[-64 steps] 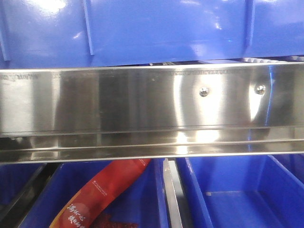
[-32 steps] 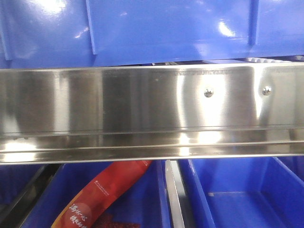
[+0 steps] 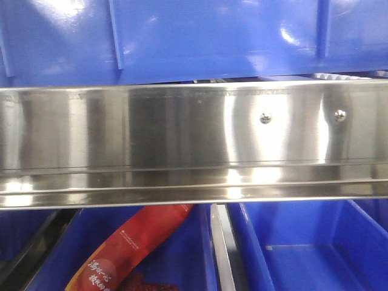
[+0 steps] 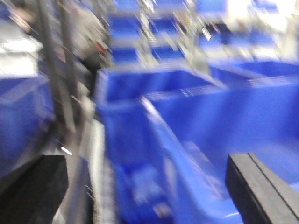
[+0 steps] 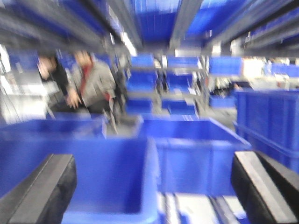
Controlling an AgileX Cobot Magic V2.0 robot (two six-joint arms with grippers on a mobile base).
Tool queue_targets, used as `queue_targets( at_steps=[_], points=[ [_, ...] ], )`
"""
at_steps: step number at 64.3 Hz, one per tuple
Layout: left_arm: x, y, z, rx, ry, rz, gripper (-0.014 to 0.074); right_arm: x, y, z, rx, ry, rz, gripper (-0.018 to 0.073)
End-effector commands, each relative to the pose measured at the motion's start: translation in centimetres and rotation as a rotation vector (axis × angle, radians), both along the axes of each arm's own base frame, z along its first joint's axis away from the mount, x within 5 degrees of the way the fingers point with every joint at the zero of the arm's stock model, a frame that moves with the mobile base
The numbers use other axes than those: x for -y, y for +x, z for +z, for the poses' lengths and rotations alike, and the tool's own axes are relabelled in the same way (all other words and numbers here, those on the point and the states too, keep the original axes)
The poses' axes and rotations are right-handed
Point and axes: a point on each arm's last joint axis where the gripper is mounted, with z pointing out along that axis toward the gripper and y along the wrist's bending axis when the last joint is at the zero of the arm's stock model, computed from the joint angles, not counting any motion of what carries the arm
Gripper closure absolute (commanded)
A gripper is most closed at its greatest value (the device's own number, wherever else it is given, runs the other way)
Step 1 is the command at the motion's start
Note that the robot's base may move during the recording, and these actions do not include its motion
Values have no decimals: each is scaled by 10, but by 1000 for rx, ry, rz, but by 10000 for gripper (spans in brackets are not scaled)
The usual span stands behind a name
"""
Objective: Move blue bin to conveyor side
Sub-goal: 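Close both grippers on opposite rims of the blue bin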
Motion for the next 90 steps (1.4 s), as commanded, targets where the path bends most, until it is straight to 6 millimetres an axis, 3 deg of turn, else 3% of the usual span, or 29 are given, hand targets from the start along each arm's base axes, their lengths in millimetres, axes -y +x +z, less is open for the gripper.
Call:
queue_targets(
  at_steps=[1, 8, 17, 33, 46, 68, 80, 90],
  points=[
    [11, 23, 5, -60, 4, -57, 0, 0, 14, -1, -12, -58, -16, -9],
    [28, 52, 14, -144, 7, -121, 6, -3, 31, -5, -85, -46, -7, -9],
    [38, 79, 28, -221, -7, -136, 6, -5, 46, 7, -195, -52, 4, -9],
    [46, 120, 51, -315, -93, -103, 6, -9, 74, 56, -354, -75, 21, -9],
    [48, 148, 52, -448, -66, -34, 6, -14, 110, 75, -525, -98, 33, -9],
    [43, 184, 51, -548, -1, 105, 6, -23, 177, 68, -736, -67, 57, -9],
    [46, 199, 46, -557, -16, 105, 6, -30, 216, 51, -782, -44, 88, -9],
    [45, 211, 35, -588, -32, 121, 6, -33, 235, 38, -816, -35, 91, -9]
  ],
)
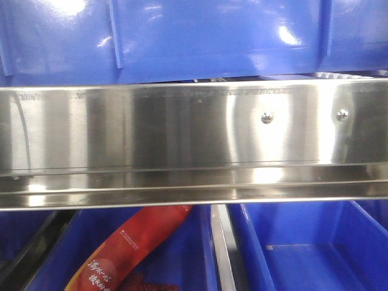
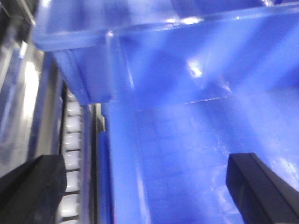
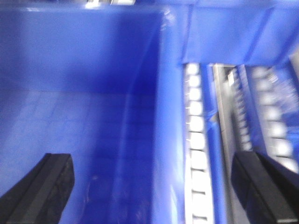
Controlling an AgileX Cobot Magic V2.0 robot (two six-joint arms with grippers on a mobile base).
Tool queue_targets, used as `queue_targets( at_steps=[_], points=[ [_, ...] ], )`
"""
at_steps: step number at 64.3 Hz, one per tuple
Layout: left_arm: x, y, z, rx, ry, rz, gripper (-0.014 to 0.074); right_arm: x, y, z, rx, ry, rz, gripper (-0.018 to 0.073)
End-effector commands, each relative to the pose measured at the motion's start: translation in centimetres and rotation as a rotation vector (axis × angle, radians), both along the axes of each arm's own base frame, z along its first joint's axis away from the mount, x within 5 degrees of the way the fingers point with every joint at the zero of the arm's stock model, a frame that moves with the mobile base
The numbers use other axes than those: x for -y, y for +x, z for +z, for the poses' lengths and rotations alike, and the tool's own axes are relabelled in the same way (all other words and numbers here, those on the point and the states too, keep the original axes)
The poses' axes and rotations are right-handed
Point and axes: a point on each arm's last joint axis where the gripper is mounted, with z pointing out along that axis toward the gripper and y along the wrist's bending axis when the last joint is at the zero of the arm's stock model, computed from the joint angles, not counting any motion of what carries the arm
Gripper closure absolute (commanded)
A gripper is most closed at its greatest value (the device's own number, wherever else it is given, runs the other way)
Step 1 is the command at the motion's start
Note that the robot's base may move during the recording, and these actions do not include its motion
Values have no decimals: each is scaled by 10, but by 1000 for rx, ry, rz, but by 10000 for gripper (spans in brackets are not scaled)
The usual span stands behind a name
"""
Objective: Move blue bin to conveyor side
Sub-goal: 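Close both grippers on opposite rims of the blue bin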
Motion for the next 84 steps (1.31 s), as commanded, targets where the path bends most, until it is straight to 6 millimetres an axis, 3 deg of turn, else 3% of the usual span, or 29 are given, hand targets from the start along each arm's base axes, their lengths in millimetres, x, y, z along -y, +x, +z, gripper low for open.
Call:
queue_targets(
  at_steps=[1, 42, 84],
  points=[
    [-2, 6, -3, -3, -15, 17, 6, 1, 7, 0, 13, 6, -5, -9],
    [0, 38, -39, -103, -30, 24, 6, 2, 39, -33, -67, -54, -29, -9],
    [-6, 30, -39, -107, 18, 46, 6, 1, 38, -47, -121, -49, -23, -9]
  ],
)
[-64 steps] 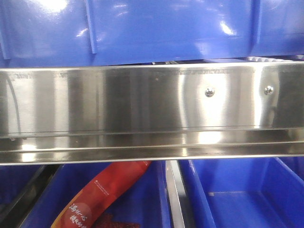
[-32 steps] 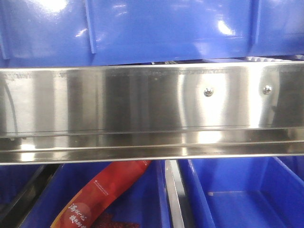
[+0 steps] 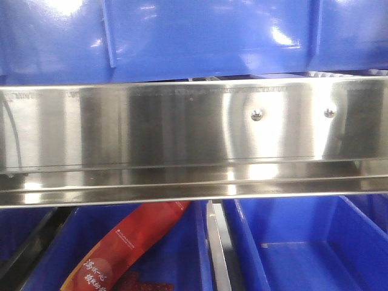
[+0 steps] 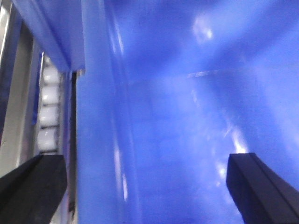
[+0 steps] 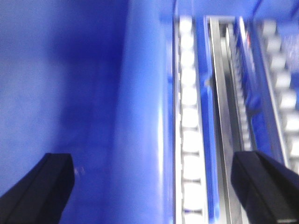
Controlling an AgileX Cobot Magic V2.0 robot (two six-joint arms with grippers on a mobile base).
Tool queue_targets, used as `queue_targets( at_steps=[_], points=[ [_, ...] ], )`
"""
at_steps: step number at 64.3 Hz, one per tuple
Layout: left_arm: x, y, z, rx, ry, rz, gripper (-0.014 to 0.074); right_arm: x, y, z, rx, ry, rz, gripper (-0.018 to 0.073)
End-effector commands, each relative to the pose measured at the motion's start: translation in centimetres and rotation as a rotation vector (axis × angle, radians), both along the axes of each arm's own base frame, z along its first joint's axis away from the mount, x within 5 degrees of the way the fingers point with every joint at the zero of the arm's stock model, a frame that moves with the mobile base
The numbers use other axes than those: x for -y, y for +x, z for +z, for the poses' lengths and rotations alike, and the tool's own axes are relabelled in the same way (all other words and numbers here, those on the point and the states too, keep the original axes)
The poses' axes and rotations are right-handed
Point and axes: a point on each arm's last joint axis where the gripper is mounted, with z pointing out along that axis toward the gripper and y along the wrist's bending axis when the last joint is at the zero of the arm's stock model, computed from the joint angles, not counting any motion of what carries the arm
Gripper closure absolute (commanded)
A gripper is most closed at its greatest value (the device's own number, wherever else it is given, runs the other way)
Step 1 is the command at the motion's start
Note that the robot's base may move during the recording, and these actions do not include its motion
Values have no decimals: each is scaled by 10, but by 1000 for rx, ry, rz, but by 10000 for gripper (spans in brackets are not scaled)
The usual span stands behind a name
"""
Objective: Move blue bin to conveyor side
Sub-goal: 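Close both grippers on opposite rims of the blue bin, then lift the blue bin with both grippers and pull it off the shelf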
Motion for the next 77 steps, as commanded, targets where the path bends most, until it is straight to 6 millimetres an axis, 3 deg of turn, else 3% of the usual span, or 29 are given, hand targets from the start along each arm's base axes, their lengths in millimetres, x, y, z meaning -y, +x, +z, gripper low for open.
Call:
queue_targets(
  at_steps=[1, 10, 28, 37, 58, 77],
  points=[
    [-6, -5, 9, 34, 17, 20, 6, 2, -3, 5, 26, 2, -2, -9],
    [-7, -7, 10, 38, 18, 22, 6, 0, -3, 6, 24, 23, 6, -9],
    [-27, -2, 6, 16, -73, 63, 6, 0, -3, 6, 24, 25, 6, -9],
    [-25, -2, 6, 12, -73, 43, 6, 0, -3, 6, 24, 25, 6, -9],
    [-21, -2, -33, -130, -86, 26, 6, 0, -3, 6, 24, 25, 6, -9],
    [-22, -3, -32, -128, -79, 26, 6, 0, -3, 6, 24, 25, 6, -9]
  ],
)
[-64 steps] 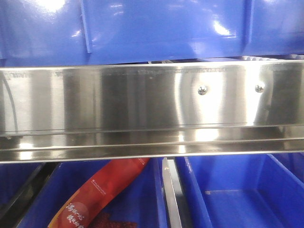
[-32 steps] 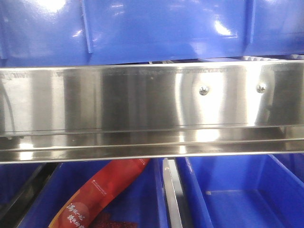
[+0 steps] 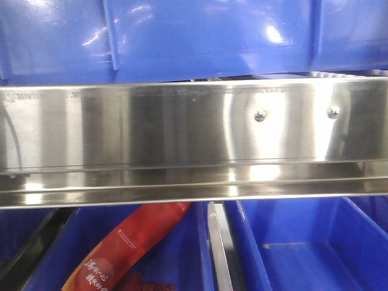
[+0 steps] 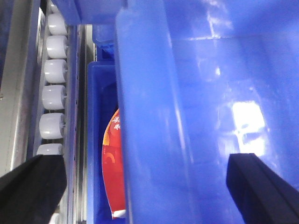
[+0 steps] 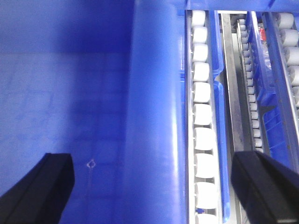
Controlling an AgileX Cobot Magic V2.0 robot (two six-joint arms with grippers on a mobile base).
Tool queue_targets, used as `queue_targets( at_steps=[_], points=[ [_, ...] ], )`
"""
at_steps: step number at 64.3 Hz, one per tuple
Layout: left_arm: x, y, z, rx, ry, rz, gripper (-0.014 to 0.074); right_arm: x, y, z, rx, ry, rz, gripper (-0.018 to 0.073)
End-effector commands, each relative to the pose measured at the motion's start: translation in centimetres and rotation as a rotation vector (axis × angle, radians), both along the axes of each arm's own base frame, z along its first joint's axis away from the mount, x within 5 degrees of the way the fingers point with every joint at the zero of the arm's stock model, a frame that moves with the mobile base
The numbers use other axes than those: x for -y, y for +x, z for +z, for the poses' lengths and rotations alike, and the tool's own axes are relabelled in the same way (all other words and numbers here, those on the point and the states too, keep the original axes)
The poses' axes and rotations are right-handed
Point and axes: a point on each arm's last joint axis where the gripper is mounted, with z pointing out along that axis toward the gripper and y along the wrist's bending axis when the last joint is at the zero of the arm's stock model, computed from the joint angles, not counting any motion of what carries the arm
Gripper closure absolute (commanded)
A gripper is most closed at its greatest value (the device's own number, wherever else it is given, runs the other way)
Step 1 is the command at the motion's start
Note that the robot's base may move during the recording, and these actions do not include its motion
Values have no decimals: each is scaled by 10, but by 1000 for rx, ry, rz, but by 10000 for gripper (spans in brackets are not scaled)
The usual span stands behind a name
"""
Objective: Move blue bin to conveyor side
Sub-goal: 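Lift the blue bin with both grippers and pull it off the shelf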
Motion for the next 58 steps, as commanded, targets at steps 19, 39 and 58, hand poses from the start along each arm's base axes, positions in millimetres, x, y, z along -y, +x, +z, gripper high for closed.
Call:
queue_targets(
  at_steps=[19, 39, 58],
  points=[
    [0, -6, 9, 19, -4, -5, 6, 2, -3, 7, 32, -5, -5, -9],
    [1, -7, 19, 52, -10, -6, 6, 3, -9, 15, 54, -3, -5, -9],
    [1, -7, 19, 52, -10, -6, 6, 3, -12, 19, 64, -1, -5, -9]
  ],
)
